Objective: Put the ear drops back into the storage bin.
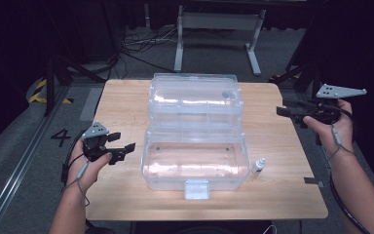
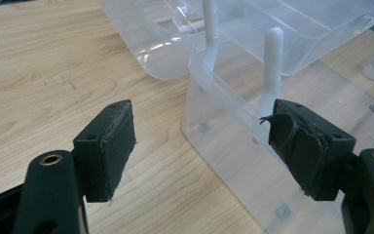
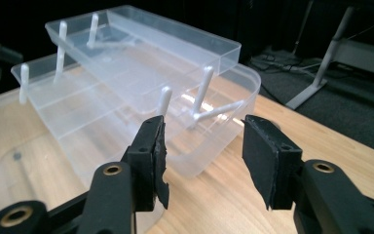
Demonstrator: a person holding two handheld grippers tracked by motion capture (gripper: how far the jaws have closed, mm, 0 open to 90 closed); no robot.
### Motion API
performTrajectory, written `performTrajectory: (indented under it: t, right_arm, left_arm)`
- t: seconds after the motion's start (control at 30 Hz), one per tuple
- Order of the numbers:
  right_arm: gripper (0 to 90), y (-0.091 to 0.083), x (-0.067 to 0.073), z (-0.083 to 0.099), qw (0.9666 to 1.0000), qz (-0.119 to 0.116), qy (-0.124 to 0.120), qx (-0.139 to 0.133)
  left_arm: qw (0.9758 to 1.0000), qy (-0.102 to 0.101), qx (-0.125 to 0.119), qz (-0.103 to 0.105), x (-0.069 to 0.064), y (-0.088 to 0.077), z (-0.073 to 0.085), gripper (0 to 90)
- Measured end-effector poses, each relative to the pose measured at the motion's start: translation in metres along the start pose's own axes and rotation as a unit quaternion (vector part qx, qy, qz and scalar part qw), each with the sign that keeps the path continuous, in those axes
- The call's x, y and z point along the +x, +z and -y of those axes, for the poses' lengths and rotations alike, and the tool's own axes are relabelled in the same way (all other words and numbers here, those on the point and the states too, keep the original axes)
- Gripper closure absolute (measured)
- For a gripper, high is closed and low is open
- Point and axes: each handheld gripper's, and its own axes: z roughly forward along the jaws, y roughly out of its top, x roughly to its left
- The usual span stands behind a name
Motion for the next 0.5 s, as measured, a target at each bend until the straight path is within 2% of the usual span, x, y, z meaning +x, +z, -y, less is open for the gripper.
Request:
performTrajectory:
  t: [0.13, 0.27, 0.37, 0.5]
  right_arm:
    - [52.3, 0.002, 0.001, -0.003, 0.9994, -0.01, -0.014, 0.028]
    - [52.5, 0.005, 0.002, -0.008, 0.9972, -0.018, -0.036, 0.063]
    - [52.5, 0.008, 0.005, -0.011, 0.9942, -0.018, -0.053, 0.091]
    - [54.0, 0.014, 0.009, -0.016, 0.989, -0.032, -0.068, 0.127]
  left_arm:
    - [1.0, 0.002, 0.003, -0.005, 0.001, -0.001, 0.002, 24.5]
    - [0.9999, 0.0, 0.005, -0.013, 0.002, -0.005, 0.005, 24.6]
    - [0.9998, -0.001, 0.014, -0.017, 0.002, -0.007, 0.008, 24.9]
    - [0.9995, -0.003, 0.021, -0.023, 0.002, -0.008, 0.012, 25.1]
